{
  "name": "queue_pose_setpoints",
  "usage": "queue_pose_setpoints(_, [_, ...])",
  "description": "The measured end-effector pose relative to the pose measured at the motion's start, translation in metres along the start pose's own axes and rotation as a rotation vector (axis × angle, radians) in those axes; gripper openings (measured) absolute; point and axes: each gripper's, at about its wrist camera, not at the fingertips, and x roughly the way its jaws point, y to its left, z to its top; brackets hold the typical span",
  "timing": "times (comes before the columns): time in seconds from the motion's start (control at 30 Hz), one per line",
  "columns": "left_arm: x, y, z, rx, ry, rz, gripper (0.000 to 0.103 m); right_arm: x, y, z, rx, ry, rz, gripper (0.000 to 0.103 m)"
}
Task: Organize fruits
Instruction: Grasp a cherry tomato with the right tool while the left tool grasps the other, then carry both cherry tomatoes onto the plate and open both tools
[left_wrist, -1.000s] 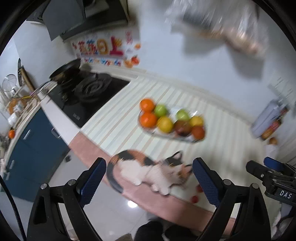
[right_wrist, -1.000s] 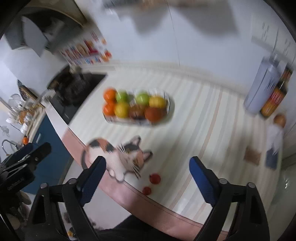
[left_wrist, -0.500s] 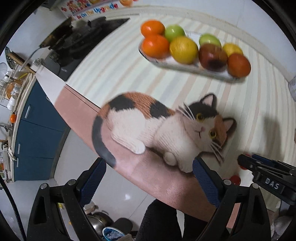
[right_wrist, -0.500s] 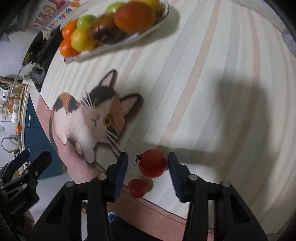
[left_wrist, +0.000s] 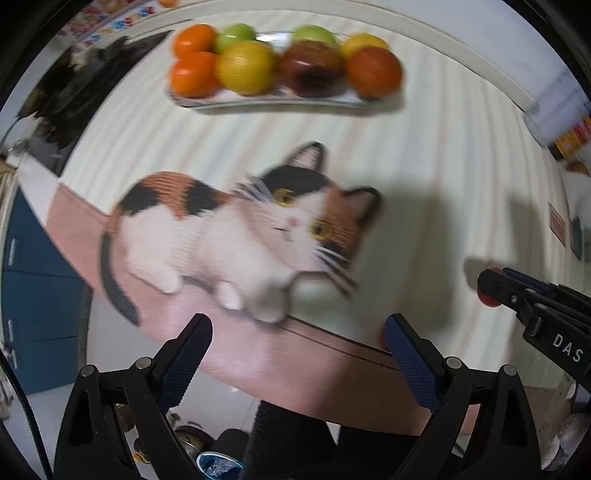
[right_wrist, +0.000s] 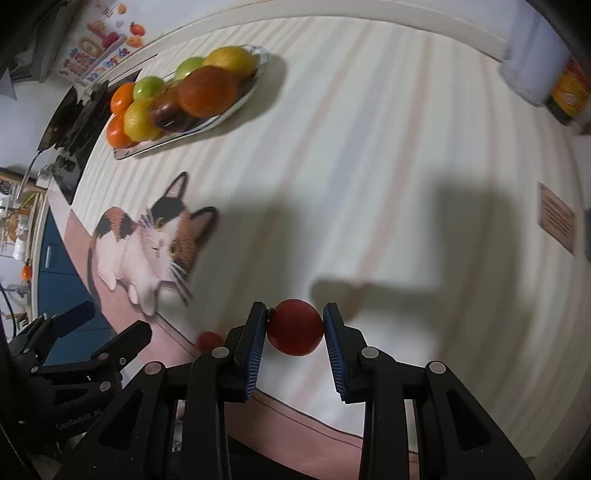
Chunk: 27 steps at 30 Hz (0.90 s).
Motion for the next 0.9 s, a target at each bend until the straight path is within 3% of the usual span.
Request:
queue_pose_setpoints(0.37, [0.012, -0.056, -0.002, 0.147, 0.031, -0.085, 0.091, -0.004, -0.050, -0.025, 0.104, 0.001, -0.028, 0.034])
queue_pose_setpoints(0.43, [0.018, -0.062, -0.003, 0.157, 0.045, -0.090, 0.080, -0.005, -0.053, -0.026, 0.106, 0.000, -0.029, 0.034])
queue_pose_setpoints(0.7, [0.039, -0.070, -0.007, 0.158, 0.089, -0.104, 0.055, -0.001, -0.052, -0.028, 0.106, 0.005, -0.031, 0.034])
queue_pose_setpoints(0.83, [0.047, -0.072, -0.005, 0.144, 0.107, -0.121, 0.033, -0.002, -0.051, -0.028, 0.102, 0.000, -0.036, 0.034])
queue_pose_setpoints(0.9, [0.049, -0.071, -0.004, 0.136, 0.105, -0.129, 0.029, -0.003, -0.051, -0.028, 0.103, -0.002, -0.040, 0.034])
